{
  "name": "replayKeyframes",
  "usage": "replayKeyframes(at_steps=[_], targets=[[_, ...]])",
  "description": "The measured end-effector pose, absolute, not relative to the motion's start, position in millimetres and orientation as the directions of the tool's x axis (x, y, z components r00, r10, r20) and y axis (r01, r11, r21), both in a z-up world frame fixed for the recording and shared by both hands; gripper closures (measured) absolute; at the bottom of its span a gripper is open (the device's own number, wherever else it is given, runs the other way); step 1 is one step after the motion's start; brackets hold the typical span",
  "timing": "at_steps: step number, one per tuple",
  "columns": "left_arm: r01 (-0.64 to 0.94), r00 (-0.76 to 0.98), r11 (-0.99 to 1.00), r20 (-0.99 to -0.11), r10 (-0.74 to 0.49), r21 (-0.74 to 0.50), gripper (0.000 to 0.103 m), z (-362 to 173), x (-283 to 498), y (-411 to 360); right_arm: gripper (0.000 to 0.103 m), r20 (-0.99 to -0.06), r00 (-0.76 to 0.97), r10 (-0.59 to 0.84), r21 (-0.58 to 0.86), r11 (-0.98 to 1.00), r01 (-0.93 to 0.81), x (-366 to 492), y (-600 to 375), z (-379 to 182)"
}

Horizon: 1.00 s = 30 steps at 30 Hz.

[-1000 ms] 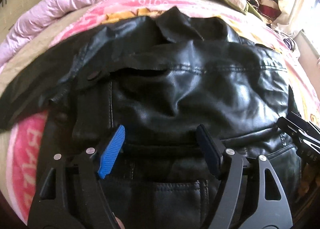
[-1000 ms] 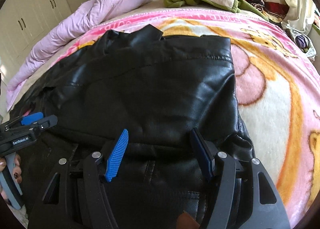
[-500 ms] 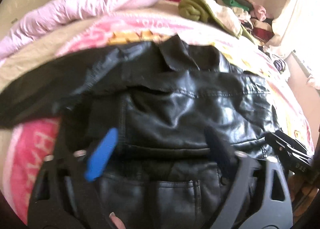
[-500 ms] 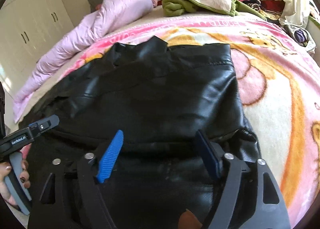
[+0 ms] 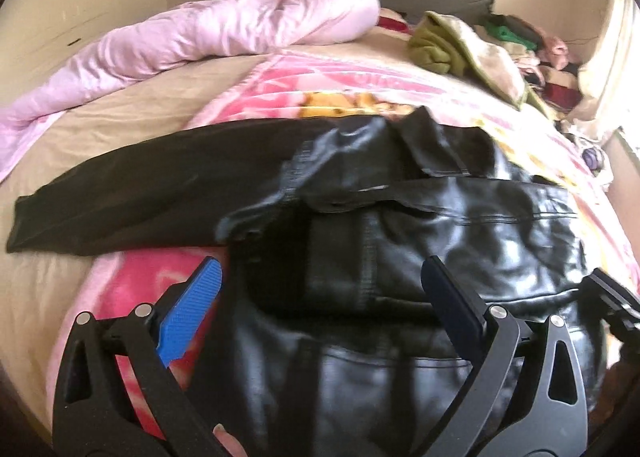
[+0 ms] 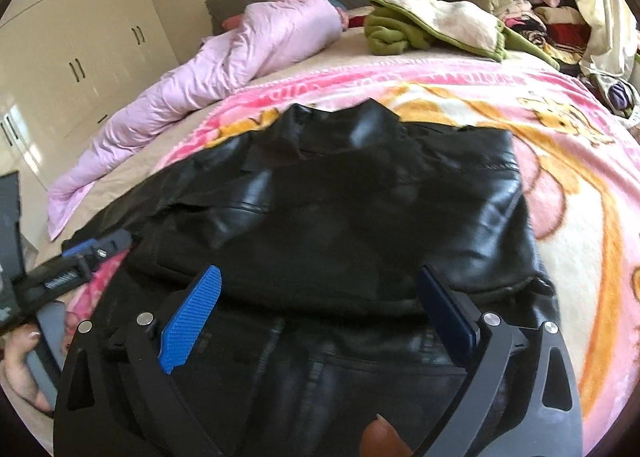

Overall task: Fold large clothes
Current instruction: 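Move the left gripper to the other sleeve cuff and grasp it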

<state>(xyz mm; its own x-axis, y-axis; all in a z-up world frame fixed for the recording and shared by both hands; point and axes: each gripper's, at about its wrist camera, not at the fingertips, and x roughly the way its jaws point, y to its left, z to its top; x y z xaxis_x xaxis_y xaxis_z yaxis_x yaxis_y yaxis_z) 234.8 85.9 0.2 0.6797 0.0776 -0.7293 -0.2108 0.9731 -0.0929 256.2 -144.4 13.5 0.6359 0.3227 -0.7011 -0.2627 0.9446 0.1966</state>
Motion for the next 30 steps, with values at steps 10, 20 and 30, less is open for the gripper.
replayKeyframes(at_steps=[10,20,30], targets=[[-0.299,0.708,0.938,-0.7,0.096,-0.173,0.009,6.0,216.5,141.9,0.006,-0.679,0.64,0.359,0.177,0.927,-0.332,254.5,-94.0,26.5],[-0.37,0.702,0.91,-0.698,0.142,-0.188,0.009,7.6,203.7,196.8,0.006,-0.659,0.635,0.403,0.158,0.9,-0.408,255.7,-40.8,40.2],[-0.465,0.685,0.855,-0.705,0.182,-0.231,0.009,-0.1,189.2,245.5,0.005,-0.663,0.609,0.435,0.136,0.87,-0.473,260.7,10.2,43.6]])
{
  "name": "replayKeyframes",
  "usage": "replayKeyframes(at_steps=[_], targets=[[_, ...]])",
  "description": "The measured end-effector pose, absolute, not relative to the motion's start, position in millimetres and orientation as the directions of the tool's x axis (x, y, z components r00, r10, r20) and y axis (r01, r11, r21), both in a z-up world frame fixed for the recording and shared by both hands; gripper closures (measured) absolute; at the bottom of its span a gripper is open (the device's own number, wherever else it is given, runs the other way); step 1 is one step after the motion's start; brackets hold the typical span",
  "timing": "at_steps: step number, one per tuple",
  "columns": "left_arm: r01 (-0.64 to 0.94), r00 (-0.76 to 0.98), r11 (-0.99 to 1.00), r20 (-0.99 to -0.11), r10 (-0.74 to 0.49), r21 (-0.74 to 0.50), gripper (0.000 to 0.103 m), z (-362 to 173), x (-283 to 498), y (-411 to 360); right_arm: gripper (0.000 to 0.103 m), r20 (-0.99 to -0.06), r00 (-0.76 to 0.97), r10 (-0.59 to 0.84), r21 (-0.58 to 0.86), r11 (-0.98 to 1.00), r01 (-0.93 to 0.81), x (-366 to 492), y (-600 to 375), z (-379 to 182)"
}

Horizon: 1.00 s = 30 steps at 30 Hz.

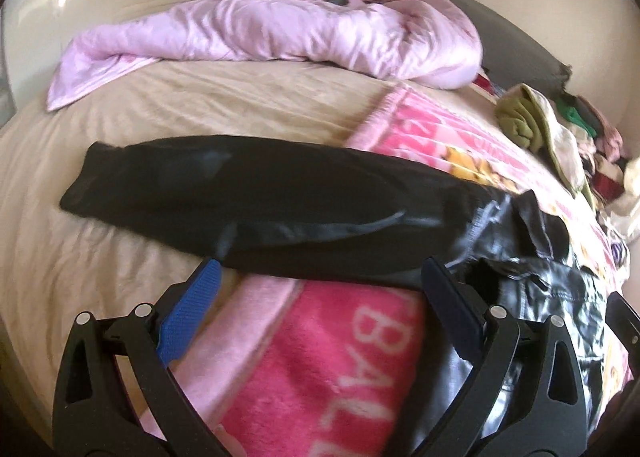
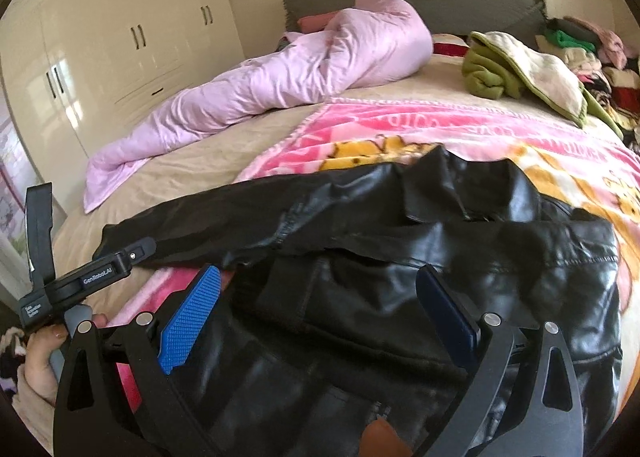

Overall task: Fold large clothes
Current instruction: 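Move the left gripper to the other sleeve cuff and grasp it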

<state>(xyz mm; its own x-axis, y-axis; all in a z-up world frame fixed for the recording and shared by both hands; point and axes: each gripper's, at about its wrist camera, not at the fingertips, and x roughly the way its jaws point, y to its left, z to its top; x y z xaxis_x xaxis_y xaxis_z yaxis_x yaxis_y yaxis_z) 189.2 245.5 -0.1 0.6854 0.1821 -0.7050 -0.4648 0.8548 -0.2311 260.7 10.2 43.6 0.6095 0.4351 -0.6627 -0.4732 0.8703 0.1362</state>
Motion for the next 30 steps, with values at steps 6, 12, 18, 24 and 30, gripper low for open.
replayKeyframes(at_steps=[6,12,18,24,30], targets=[[-0.529,0.659,0.818,-0.716,0.23,-0.225,0.009,-9.4,181.9,273.9,0.005,-0.668,0.585,0.461,0.133,0.847,-0.516,265.8,41.0,43.7],[-0.569,0.641,0.786,-0.728,0.242,-0.239,0.009,-17.0,177.2,297.9,0.005,-0.685,0.561,0.465,0.113,0.828,-0.549,267.1,70.0,35.8],[-0.608,0.623,0.755,-0.737,0.26,-0.247,0.009,-22.7,173.0,319.8,0.005,-0.694,0.54,0.476,0.109,0.811,-0.574,268.1,89.4,31.1],[-0.664,0.579,0.702,-0.771,0.265,-0.258,0.009,-42.1,171.9,346.6,0.005,-0.705,0.524,0.478,0.11,0.803,-0.585,269.6,103.2,24.7],[-0.714,0.59,0.602,-0.771,0.241,-0.358,0.009,-63.7,166.3,382.7,0.005,-0.706,0.511,0.49,0.135,0.802,-0.582,269.5,105.5,17.5]])
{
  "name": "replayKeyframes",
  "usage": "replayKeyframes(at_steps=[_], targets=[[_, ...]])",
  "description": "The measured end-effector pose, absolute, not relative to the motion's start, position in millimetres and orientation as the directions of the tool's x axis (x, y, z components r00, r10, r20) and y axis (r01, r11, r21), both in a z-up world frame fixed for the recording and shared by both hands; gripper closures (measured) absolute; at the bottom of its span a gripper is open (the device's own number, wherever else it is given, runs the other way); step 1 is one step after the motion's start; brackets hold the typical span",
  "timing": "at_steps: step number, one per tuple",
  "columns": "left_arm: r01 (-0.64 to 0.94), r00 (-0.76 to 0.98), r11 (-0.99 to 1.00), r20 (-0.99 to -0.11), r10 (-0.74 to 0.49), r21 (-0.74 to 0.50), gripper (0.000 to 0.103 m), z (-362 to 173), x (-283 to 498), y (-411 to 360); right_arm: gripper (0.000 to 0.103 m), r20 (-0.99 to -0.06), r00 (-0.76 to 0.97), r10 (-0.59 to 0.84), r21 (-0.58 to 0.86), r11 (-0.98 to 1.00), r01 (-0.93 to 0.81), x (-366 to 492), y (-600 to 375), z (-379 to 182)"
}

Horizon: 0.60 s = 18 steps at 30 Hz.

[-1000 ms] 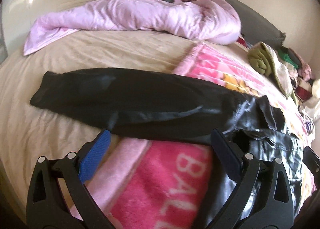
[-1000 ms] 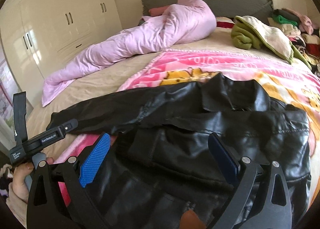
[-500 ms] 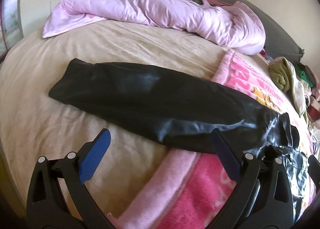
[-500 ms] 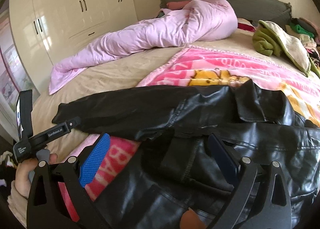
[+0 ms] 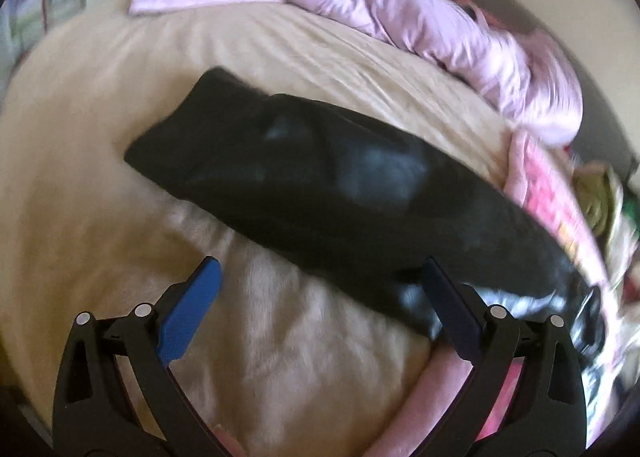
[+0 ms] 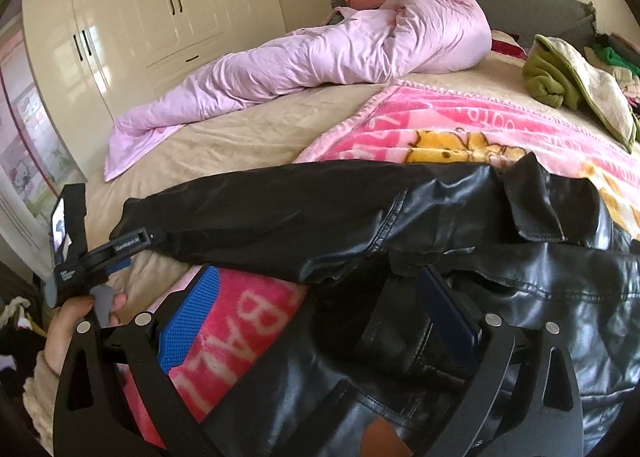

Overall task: Fold large clothes
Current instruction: 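Move the left gripper to the other sleeve cuff and grasp it, then lift the sleeve with the left gripper and fold it across the jacket body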

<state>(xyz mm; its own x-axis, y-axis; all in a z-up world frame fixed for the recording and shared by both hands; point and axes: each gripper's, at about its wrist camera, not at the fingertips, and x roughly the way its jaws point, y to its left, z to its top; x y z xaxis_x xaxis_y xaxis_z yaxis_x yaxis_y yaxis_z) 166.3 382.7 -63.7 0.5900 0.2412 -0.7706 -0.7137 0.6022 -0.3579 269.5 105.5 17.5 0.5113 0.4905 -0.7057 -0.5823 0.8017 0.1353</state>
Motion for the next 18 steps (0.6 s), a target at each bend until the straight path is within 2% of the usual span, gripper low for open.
replayKeyframes(at_steps=[4,5,6,8,10,11,12,18], targets=[[-0.723,0.62,0.55,-0.745,0.247,-0.419,0.01,-69.0,164.1,397.5,0.005,-0.707,0.506,0.495,0.159,0.808,-0.568,270.1,96.6,13.4],[-0.722,0.629,0.539,-0.737,0.249,-0.434,0.02,-68.3,164.3,400.8,0.005,-0.705,0.506,0.497,0.163,0.808,-0.566,269.5,94.0,13.4],[-0.719,0.637,0.536,-0.728,0.254,-0.442,0.042,-67.0,164.3,402.0,0.005,-0.703,0.506,0.499,0.167,0.808,-0.565,268.8,90.5,13.4],[-0.717,0.646,0.526,-0.72,0.253,-0.459,0.064,-66.3,164.9,407.2,0.005,-0.7,0.509,0.502,0.17,0.809,-0.563,267.8,85.1,13.4],[-0.697,0.676,0.513,-0.697,0.237,-0.501,0.076,-66.8,163.4,412.2,0.005,-0.695,0.519,0.498,0.172,0.815,-0.553,266.6,76.8,14.1],[-0.689,0.689,0.508,-0.686,0.236,-0.517,0.087,-65.5,162.1,412.9,0.005,-0.693,0.521,0.498,0.174,0.817,-0.549,266.7,74.2,14.4],[-0.677,0.704,0.508,-0.67,0.237,-0.532,0.094,-63.1,159.9,412.3,0.005,-0.691,0.523,0.498,0.179,0.82,-0.544,266.5,70.8,14.5],[-0.578,0.797,0.559,-0.558,0.23,-0.595,0.101,-26.8,149.2,401.5,0.005,-0.678,0.535,0.503,0.204,0.829,-0.521,262.0,49.4,18.3]])
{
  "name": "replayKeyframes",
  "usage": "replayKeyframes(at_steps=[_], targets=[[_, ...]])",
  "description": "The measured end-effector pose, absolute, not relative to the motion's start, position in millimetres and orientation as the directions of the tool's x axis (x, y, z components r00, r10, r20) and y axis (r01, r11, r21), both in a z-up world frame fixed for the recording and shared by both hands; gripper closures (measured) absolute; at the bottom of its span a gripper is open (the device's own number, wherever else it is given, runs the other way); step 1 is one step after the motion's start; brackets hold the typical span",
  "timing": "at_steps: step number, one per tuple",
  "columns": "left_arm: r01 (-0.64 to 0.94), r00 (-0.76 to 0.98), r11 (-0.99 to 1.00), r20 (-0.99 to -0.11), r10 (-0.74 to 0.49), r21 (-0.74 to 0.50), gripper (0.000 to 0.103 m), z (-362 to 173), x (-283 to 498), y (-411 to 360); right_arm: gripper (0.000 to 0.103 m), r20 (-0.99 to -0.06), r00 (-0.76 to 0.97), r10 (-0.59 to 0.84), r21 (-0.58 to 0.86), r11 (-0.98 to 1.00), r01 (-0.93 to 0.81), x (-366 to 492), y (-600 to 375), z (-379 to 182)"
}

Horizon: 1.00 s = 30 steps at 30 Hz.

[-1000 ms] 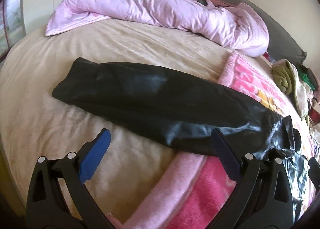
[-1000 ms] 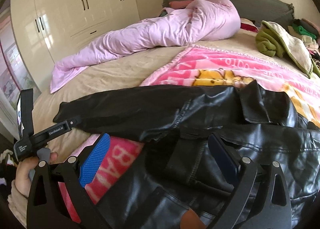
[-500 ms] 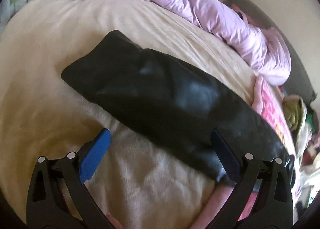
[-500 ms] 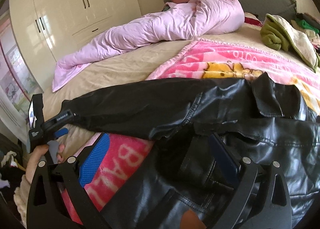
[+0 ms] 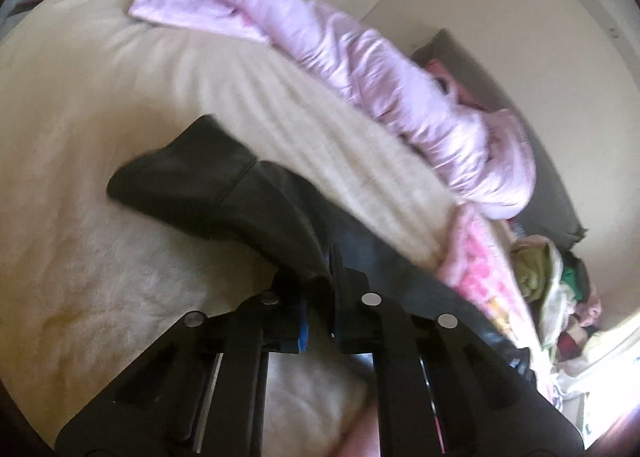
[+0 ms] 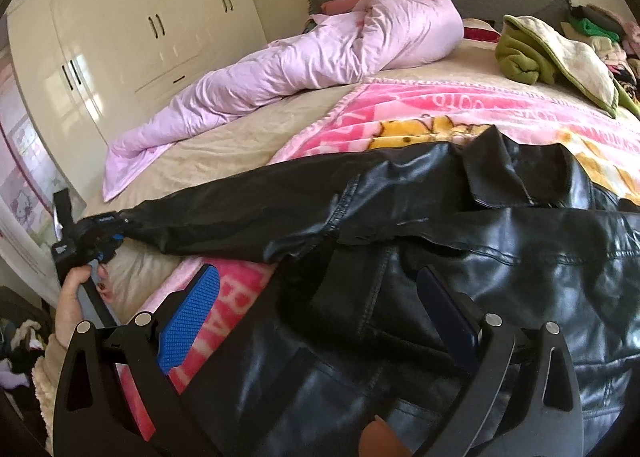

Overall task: Fold large clothes
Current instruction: 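Lift the sleeve with the left gripper and fold it across the jacket body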

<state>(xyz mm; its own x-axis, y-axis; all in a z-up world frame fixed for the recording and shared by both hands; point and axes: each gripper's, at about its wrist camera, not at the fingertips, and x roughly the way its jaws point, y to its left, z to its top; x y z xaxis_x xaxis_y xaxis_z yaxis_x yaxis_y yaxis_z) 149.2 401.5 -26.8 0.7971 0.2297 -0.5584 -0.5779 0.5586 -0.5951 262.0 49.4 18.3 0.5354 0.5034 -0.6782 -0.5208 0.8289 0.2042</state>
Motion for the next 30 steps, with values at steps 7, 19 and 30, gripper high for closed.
replayKeyframes(at_steps=[7,19,30], targets=[[-0.452,0.879,0.668,-0.422,0.222,-0.591,0.102,28.7,141.3,364.0,0.005,-0.658,0.562,0.501,0.225,0.843,-0.488,249.3,12.9,30.9],[-0.252,0.953,0.838,-0.277,0.127,-0.484,0.103,119.8,146.3,248.4,0.005,-0.629,0.647,0.431,0.264,0.901,-0.343,219.3,-99.0,45.4],[-0.041,0.972,0.953,-0.233,-0.032,-0.302,0.103,159.0,173.3,115.0,0.005,-0.566,0.698,0.439,0.389,0.889,-0.243,195.3,-180.0,51.4]])
